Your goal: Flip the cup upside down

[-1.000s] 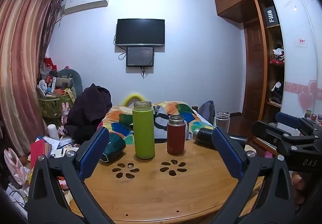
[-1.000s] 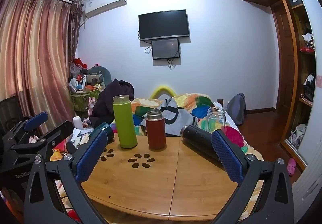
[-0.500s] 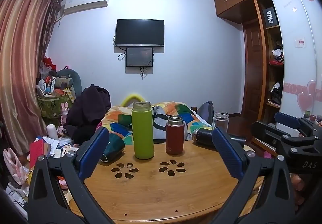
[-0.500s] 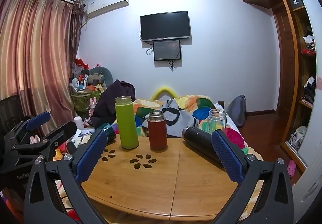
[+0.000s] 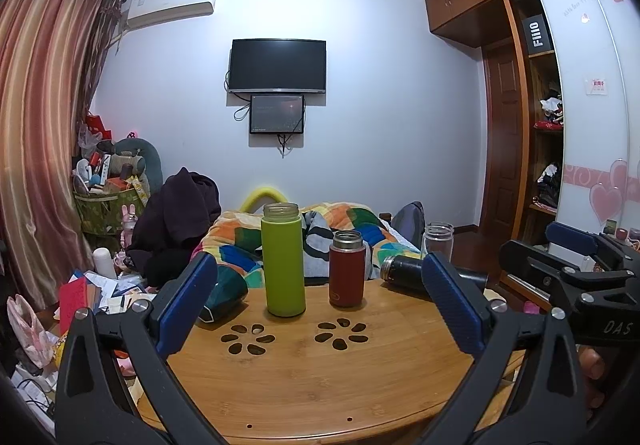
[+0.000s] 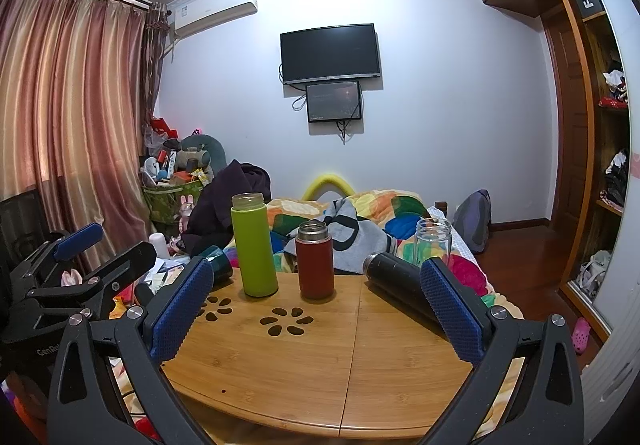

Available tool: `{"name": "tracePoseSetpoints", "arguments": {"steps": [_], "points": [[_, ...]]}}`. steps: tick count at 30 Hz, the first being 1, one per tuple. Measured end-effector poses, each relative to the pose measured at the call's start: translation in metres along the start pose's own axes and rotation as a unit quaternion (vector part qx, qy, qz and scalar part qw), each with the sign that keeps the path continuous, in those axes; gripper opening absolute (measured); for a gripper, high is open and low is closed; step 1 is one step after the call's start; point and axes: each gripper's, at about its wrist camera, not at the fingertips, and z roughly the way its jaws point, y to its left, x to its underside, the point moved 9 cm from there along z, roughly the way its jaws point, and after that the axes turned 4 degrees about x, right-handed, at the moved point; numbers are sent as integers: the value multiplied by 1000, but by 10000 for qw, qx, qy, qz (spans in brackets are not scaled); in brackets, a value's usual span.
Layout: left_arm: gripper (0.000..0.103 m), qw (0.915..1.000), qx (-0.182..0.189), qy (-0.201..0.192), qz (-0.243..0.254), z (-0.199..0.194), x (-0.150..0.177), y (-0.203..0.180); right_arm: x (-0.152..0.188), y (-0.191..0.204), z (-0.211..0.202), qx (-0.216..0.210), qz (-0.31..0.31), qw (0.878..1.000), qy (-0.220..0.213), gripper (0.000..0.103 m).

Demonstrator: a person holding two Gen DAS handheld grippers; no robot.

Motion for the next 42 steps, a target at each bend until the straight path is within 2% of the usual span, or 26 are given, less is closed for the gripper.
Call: {"name": "tracePoseSetpoints", "arguments": {"steps": [42], "points": [[103, 10000, -12, -17, -20, -3, -1, 1, -5, 6, -6, -44, -19, 10000, -82, 103]]}}
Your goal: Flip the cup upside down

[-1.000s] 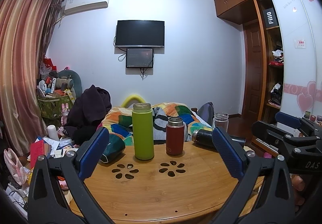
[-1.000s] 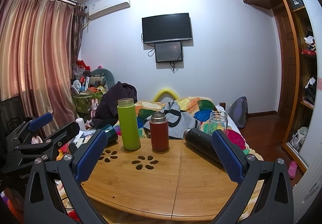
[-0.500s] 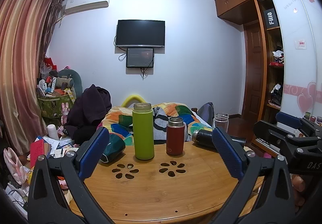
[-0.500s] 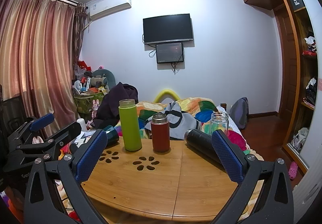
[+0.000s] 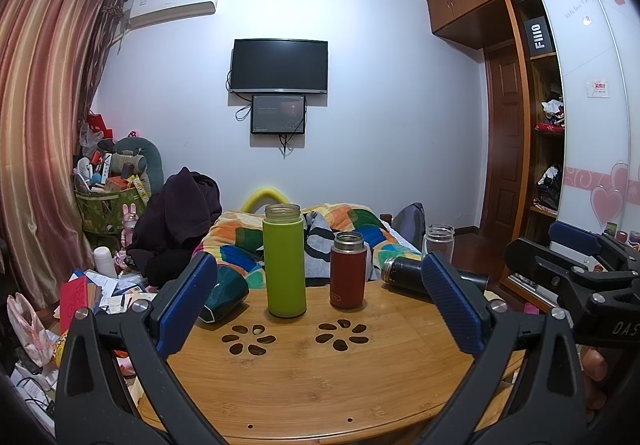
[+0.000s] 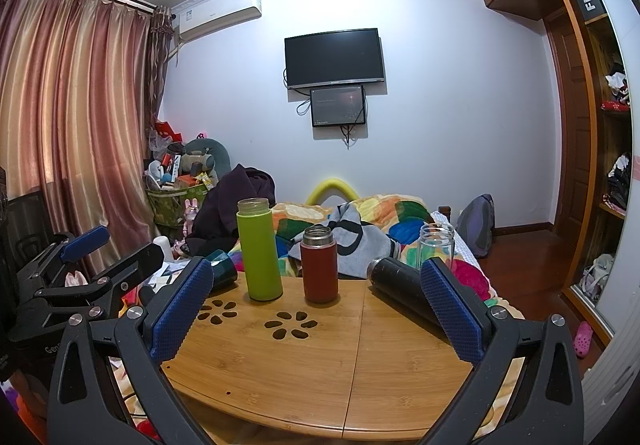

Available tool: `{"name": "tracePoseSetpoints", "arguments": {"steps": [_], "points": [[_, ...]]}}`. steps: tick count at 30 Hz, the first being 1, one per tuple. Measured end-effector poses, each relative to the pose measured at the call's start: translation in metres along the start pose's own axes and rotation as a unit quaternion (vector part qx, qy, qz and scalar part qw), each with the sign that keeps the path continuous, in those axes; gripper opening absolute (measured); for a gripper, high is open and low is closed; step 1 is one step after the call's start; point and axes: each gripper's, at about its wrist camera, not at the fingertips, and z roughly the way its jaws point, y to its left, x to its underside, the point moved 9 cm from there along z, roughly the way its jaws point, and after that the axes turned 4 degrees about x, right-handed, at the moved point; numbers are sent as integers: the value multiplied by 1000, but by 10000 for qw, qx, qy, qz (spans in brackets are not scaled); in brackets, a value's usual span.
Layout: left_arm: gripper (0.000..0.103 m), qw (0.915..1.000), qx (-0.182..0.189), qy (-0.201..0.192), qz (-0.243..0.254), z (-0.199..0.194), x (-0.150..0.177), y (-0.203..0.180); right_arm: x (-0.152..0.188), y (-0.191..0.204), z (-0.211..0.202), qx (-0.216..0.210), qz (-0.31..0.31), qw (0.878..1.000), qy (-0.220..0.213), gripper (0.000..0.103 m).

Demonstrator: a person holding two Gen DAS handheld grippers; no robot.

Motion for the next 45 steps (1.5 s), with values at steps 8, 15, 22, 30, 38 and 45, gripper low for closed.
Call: {"name": "tracePoseSetpoints", "arguments": {"steps": [8, 15, 22, 30, 38, 45], "points": [[103, 10000, -1, 4, -1, 0, 0, 0, 0, 0, 0, -5, 3, 10000, 1, 103], [103, 10000, -1, 7, 4, 0, 1, 0, 1, 2, 0, -16, 15, 10000, 1, 103], [103, 9998, 33, 175, 20, 14, 5, 2, 5, -4, 7, -8, 48, 10000, 53, 103], [103, 9960, 100, 884, 9, 106, 20, 26, 18, -29, 23, 107, 276, 9992, 268, 103], [103, 9821, -94, 1831, -434, 223, 49, 67, 35, -61, 36, 296, 461, 9975, 446, 103], [77, 9759, -289, 2110, -484, 265, 63, 75, 53, -78, 52, 306, 646, 9949, 717, 103]]}}
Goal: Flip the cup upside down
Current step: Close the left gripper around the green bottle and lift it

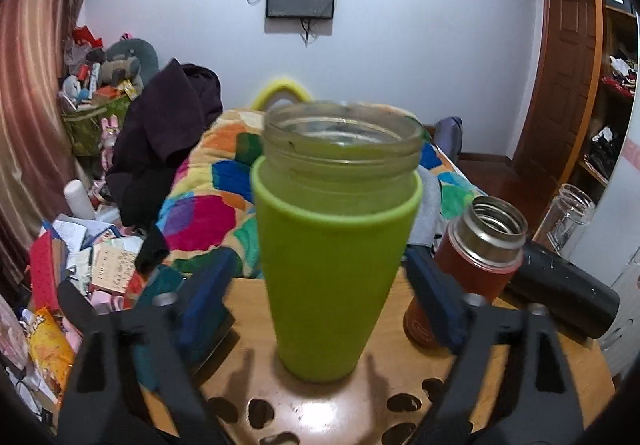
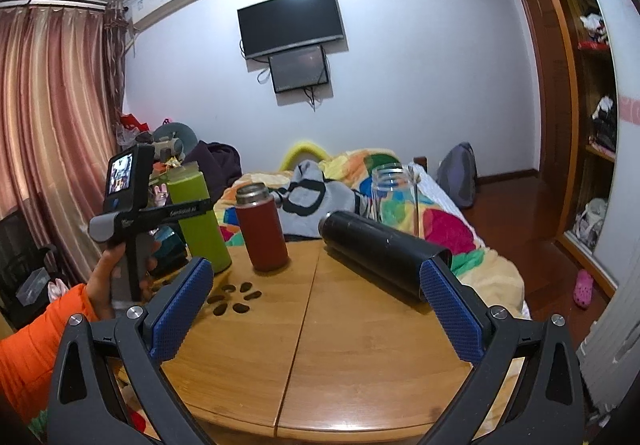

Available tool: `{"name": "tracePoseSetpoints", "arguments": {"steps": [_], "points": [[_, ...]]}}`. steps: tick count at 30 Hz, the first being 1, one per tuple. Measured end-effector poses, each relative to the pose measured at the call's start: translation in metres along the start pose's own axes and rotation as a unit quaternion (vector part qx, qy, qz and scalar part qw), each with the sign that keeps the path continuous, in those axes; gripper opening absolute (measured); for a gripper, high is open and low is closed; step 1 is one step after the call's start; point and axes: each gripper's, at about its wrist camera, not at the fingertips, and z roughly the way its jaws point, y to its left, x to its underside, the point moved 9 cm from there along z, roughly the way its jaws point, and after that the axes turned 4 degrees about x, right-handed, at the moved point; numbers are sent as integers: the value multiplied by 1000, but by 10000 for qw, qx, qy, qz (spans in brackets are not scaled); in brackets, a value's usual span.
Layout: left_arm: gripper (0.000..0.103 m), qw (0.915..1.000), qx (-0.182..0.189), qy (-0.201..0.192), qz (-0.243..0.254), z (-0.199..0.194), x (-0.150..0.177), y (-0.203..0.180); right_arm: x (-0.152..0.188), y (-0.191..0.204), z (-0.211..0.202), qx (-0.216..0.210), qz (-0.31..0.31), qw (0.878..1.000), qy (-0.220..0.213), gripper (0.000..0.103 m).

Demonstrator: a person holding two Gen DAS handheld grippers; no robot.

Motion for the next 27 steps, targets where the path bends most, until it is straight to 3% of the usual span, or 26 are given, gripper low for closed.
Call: {"name": "tracePoseSetpoints", "arguments": {"steps": [3, 7, 16, 27], "points": [[65, 9995, 201, 140, -185, 9, 2, 1, 3, -1, 3, 0, -3, 10000, 41, 103], [64, 9997, 102, 187, -84, 5, 2, -3, 5, 1, 2, -8, -31, 10000, 74, 103], [64, 9959, 576, 391, 581, -39, 23, -32, 7, 10, 5, -80, -127, 9999, 81, 103], [64, 9732, 1784, 763, 1232, -103, 65, -101, 15, 23, 5, -156, -310, 9993, 143, 103]]}}
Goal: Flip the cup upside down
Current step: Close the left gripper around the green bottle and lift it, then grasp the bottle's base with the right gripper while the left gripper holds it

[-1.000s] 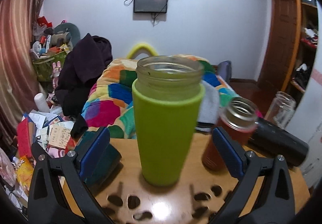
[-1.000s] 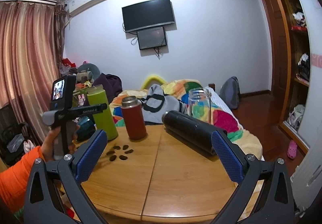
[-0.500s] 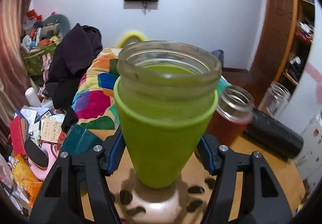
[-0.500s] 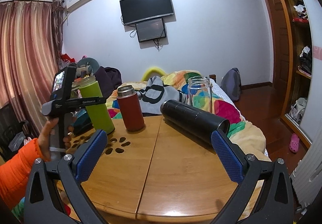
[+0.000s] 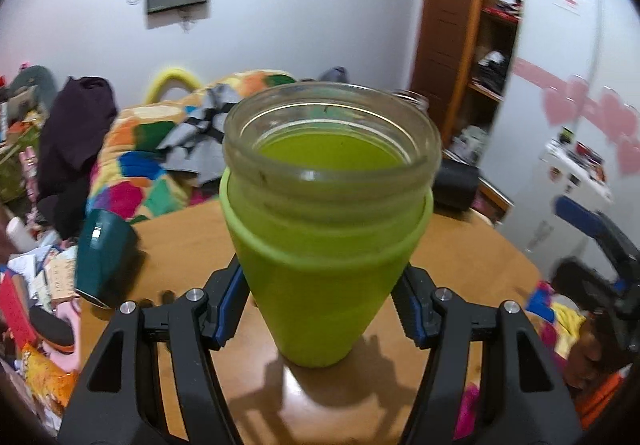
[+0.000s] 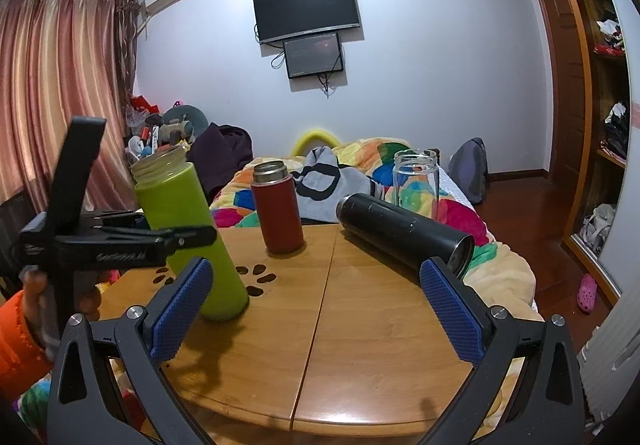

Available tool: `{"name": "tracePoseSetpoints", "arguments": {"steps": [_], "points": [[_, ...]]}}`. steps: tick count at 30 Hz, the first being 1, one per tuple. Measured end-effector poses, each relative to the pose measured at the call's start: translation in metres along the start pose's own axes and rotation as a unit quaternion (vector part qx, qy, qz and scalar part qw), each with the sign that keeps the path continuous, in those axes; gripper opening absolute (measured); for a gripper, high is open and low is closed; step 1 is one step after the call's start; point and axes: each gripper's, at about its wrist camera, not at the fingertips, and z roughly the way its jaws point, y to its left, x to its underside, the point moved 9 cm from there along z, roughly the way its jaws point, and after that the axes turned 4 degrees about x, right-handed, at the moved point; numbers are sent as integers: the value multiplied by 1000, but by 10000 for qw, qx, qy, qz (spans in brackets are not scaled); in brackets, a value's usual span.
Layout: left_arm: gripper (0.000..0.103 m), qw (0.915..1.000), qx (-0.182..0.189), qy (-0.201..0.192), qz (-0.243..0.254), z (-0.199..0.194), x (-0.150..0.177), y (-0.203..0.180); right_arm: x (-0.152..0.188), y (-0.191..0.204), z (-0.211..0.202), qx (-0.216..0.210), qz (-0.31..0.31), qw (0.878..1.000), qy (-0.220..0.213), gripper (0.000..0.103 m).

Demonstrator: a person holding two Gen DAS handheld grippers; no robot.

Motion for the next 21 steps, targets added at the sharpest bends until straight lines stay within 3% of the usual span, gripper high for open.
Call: {"name": "tracePoseSetpoints", "arguments": {"steps": [4, 13, 21], "points": [[64, 9996, 282, 77, 37, -4, 3, -17, 5, 3, 0, -40, -89, 9999, 38, 103], [64, 9994, 326, -73, 95, -6, 7, -20, 24, 11, 16, -356, 5, 9988, 334, 103], [68, 9979, 387, -515, -5, -36, 7, -16, 39, 37, 37, -728, -160, 9953, 616, 103]]}}
